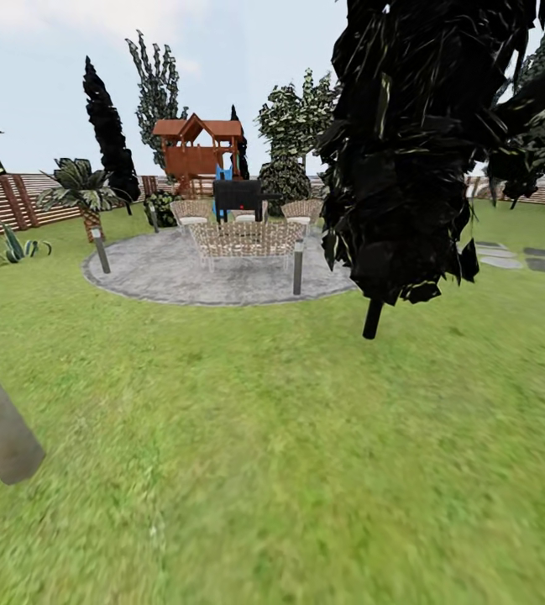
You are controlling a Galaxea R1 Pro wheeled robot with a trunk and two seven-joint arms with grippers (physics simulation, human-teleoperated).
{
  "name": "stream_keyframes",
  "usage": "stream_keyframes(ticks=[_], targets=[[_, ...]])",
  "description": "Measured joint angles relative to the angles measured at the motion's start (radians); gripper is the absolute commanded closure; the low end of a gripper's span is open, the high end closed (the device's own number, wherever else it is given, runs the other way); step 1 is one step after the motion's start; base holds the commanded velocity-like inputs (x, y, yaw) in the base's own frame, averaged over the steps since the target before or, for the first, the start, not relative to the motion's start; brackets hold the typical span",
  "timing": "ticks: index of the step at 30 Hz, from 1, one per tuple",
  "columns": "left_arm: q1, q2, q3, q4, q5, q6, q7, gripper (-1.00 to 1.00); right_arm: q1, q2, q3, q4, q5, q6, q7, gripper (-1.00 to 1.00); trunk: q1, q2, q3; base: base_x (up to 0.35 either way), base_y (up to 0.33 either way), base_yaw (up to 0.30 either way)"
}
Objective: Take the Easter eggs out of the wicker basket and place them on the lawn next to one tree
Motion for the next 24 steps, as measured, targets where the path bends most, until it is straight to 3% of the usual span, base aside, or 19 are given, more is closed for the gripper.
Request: stream_keyframes(ticks=[24], targets=[[0.0, 0.0, 0.0, 0.001, 0.0, 0.0, 0.0, -1.0, 0.0, 0.001, -0.001, 0.0, -0.006, 0.0, -0.002, -1.0, 0.0, 0.0, 0.0, 0.333, 0.0, 0.0]])
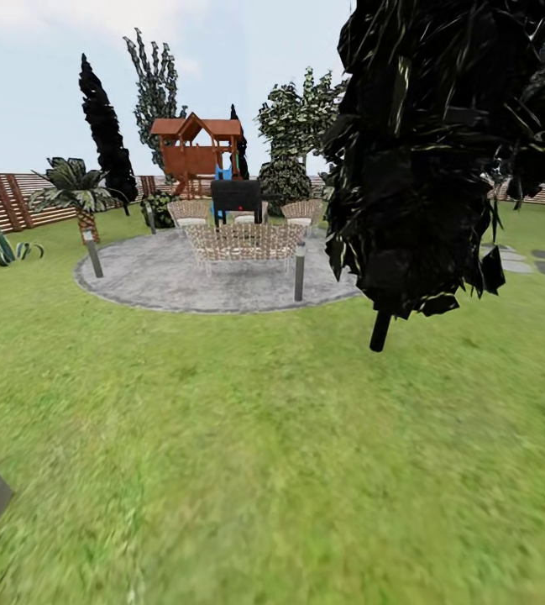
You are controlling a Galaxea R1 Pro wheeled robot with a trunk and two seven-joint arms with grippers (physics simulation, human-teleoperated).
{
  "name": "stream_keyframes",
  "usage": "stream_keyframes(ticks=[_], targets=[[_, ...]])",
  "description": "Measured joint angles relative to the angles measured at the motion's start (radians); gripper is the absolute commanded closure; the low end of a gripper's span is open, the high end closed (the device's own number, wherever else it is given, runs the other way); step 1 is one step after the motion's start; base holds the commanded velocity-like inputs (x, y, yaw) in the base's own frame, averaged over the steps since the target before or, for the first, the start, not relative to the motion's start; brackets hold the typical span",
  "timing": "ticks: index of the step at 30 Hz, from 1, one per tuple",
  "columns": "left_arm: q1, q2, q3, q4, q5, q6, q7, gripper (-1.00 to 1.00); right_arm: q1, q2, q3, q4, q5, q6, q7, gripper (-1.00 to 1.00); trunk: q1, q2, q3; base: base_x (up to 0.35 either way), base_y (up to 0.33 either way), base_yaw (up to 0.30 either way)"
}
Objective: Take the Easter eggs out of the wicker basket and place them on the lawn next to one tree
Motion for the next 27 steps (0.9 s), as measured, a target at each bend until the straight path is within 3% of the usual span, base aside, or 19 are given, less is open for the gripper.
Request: stream_keyframes(ticks=[9, 27], targets=[[0.0, 0.0, 0.0, 0.0, 0.0, -0.001, 0.0, -1.0, 0.0, 0.0, 0.0, 0.0, -0.001, 0.0, 0.0, -1.0, 0.0, 0.0, 0.0, 0.333, 0.0, 0.024], [0.0, -0.003, 0.0, 0.0, 0.0, 0.0, 0.0, -1.0, 0.0, 0.0, -0.001, 0.0, -0.002, 0.0, -0.001, -1.0, 0.0, 0.0, -0.008, 0.333, 0.0, 0.265]])
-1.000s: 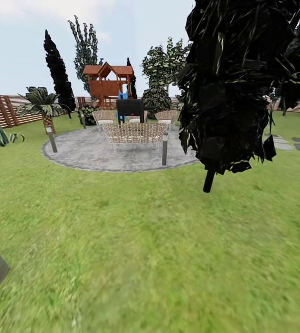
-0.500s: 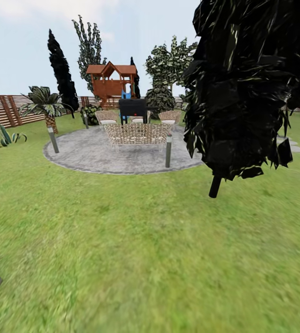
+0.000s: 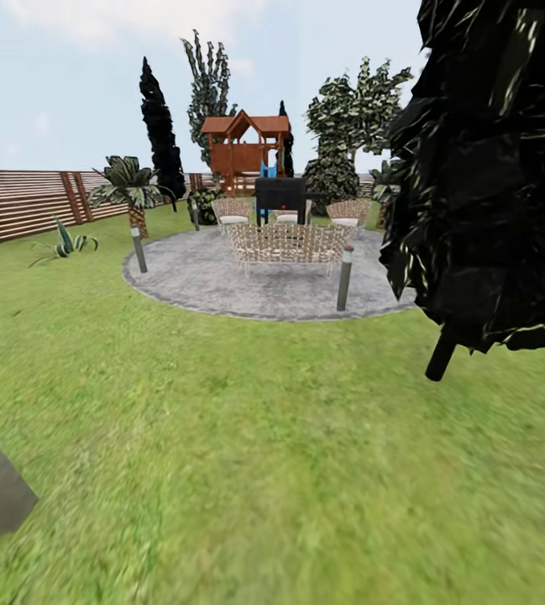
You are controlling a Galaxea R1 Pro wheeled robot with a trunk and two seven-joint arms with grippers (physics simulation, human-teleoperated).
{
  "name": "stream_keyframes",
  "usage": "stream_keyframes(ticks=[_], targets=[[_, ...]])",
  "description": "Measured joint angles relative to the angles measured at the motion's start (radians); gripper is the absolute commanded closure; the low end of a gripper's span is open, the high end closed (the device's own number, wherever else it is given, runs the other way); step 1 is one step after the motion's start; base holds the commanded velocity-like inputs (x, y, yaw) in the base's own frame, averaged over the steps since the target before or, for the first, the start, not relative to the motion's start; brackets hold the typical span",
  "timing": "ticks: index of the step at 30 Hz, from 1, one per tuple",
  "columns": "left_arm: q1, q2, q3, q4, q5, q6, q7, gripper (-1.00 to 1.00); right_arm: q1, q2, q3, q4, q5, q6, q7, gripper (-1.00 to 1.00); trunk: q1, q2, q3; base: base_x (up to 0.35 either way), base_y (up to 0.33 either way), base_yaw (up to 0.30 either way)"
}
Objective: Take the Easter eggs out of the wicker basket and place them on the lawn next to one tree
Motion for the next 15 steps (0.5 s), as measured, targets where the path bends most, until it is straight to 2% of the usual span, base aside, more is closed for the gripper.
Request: stream_keyframes(ticks=[7, 15], targets=[[0.0, 0.0, 0.0, 0.0, 0.0, 0.0, 0.0, -1.0, 0.0, 0.0, 0.003, 0.0, 0.005, 0.0, 0.001, -1.0, 0.0, 0.0, 0.0, 0.332, 0.0, 0.237], [0.0, 0.0, 0.0, 0.0, -0.001, 0.0, 0.0, -1.0, 0.0, 0.0, 0.003, 0.0, 0.008, 0.0, 0.001, -1.0, 0.0, 0.0, 0.0, 0.247, -0.059, 0.046]])
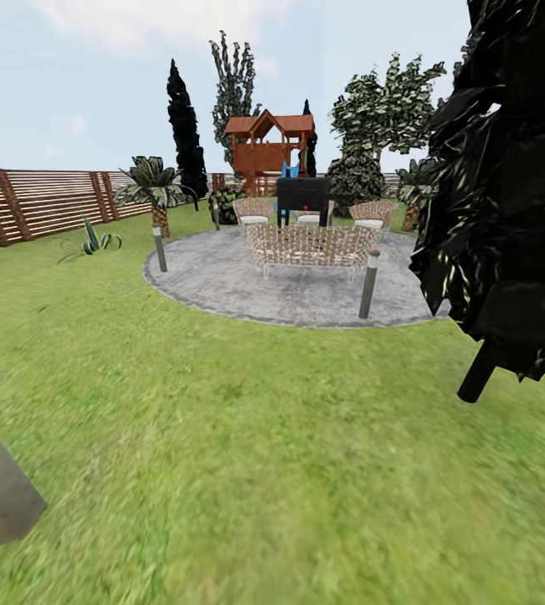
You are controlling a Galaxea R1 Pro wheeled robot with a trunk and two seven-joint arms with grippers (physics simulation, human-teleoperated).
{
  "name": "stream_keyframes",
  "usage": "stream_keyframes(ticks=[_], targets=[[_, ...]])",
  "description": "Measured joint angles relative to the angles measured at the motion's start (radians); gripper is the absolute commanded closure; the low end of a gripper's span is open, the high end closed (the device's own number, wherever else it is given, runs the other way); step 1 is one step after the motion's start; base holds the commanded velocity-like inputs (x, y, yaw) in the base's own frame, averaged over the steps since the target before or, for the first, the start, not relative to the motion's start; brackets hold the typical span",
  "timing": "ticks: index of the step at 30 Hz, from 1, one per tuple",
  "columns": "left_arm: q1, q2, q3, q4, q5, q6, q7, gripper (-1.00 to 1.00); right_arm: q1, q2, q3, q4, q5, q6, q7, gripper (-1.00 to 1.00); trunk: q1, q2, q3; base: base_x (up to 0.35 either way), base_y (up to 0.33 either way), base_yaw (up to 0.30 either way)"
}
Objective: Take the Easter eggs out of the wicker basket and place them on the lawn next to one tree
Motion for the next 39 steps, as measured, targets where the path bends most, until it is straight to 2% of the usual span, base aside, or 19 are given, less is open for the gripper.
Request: stream_keyframes(ticks=[9, 31, 39], targets=[[0.0, -0.007, -0.001, 0.0, 0.0, 0.0, 0.005, -1.0, 0.0, 0.0, 0.0, 0.0, 0.0, 0.0, 0.0, -1.0, 0.0, 0.0, 0.0, 0.029, -0.07, 0.001], [0.0, -0.009, -0.001, 0.0, 0.0, 0.0, 0.007, -1.0, 0.0, 0.0, 0.0, 0.0, 0.0, 0.0, 0.0, -1.0, 0.0, 0.0, 0.0, 0.092, -0.314, -0.01], [0.0, -0.009, -0.001, 0.0, 0.001, 0.0, 0.007, -1.0, 0.0, -0.001, 0.0, 0.0, 0.0, 0.0, 0.0, -1.0, 0.0, 0.0, 0.0, 0.112, -0.32, -0.215]])
